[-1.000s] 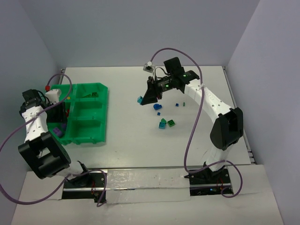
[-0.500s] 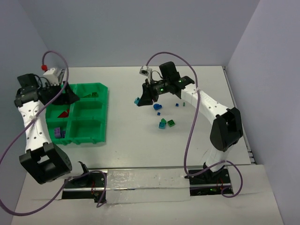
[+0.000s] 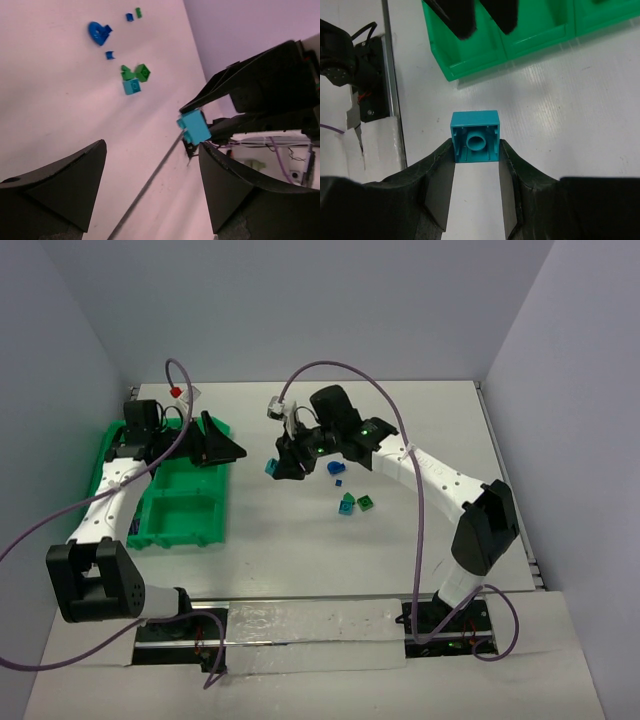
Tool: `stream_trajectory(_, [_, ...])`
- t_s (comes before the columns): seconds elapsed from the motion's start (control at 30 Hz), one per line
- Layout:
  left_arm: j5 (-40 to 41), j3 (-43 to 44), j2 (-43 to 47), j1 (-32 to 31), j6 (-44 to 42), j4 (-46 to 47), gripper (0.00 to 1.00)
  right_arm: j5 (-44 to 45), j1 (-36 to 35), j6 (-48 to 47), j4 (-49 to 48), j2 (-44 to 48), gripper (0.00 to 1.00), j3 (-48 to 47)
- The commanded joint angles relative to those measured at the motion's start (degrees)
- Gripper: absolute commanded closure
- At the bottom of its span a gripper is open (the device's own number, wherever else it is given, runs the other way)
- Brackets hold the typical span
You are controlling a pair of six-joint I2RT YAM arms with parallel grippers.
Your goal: Sort the legos into containers by color
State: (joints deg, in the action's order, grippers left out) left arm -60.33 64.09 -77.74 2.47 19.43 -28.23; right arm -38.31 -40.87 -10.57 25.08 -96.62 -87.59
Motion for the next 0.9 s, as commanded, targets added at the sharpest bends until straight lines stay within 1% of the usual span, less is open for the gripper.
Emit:
stream_trajectory(0.0, [-6.55,0.33,-1.27,-3.95,9.22,9.94,0.16,3.95,-3.15,-2.78,-0.74,1.78,1.00,-2.06])
stream_trajectory(0.23, [-6.03,-1.25,-0.89,-7.22,8.66,10.03,0.17,5.68,-4.68,-3.96,0.14,0.70,1.00,-3.49])
stream_trajectory(0.43, [-4.97,-2.97,-0.99,-8.61,7.05,8.80,0.24,7.73,-5.87,-4.38,0.07,-0.05,1.00,-4.33])
stream_trajectory(0.57, [-6.14,-4.79,-0.88,-9.17,8.01,9.83,0.30,8.75,-6.36,-4.59,0.02,-0.54,1.00,-4.74])
stream_trajectory(0.67, [-6.20,-4.81,-0.93,-9.53,8.14,10.19,0.38,9.09,-6.51,-4.66,-0.13,-0.68,1.00,-4.68])
stream_trajectory(0.8, [-7.21,-4.91,-1.34,-9.68,9.57,11.63,0.56,9.97,-7.00,-5.13,-0.53,-0.84,1.00,-4.62])
stream_trajectory(0.83, [-7.54,-4.94,-1.43,-9.68,9.95,12.06,0.57,10.30,-7.03,-5.16,-0.56,-0.85,1.00,-4.61])
stream_trajectory(0.87, [-8.23,-5.08,-1.65,-9.68,10.63,12.90,0.62,10.98,-7.16,-5.16,-0.97,-0.92,1.00,-4.74])
